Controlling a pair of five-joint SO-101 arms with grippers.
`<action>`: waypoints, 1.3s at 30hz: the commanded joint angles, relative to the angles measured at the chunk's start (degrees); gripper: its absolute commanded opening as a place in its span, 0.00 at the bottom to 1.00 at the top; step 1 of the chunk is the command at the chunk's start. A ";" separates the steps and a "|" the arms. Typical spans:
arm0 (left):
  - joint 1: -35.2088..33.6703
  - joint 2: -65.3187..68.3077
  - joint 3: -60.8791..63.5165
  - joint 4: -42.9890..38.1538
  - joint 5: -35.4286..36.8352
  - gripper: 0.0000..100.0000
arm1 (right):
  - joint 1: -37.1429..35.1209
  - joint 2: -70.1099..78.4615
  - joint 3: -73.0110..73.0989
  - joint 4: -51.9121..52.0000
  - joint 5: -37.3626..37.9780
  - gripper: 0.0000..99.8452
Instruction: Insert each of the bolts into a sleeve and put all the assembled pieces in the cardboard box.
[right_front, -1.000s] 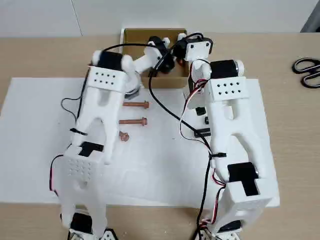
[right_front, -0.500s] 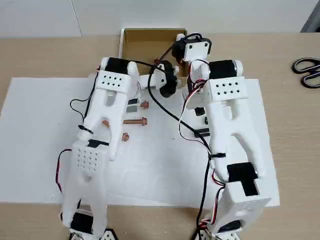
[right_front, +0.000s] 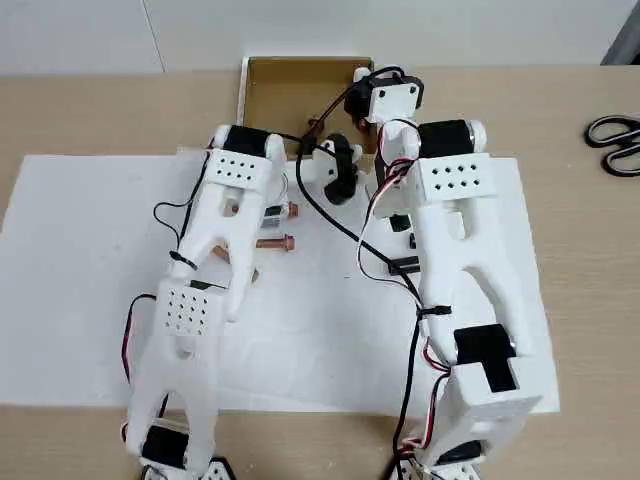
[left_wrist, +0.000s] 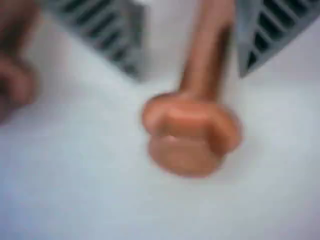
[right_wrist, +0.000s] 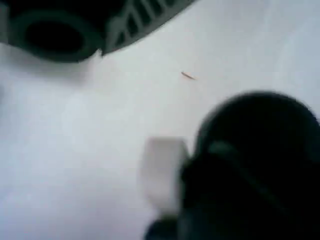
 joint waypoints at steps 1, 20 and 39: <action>2.29 -0.09 -1.10 0.97 0.00 0.00 | 0.22 -3.56 -0.53 0.13 0.35 0.00; 0.70 -12.92 -11.56 4.13 20.31 0.01 | 0.66 -3.65 -0.53 0.13 0.53 0.00; -5.89 -57.67 18.07 4.22 40.88 0.01 | 3.65 -34.68 -0.26 5.49 0.62 0.00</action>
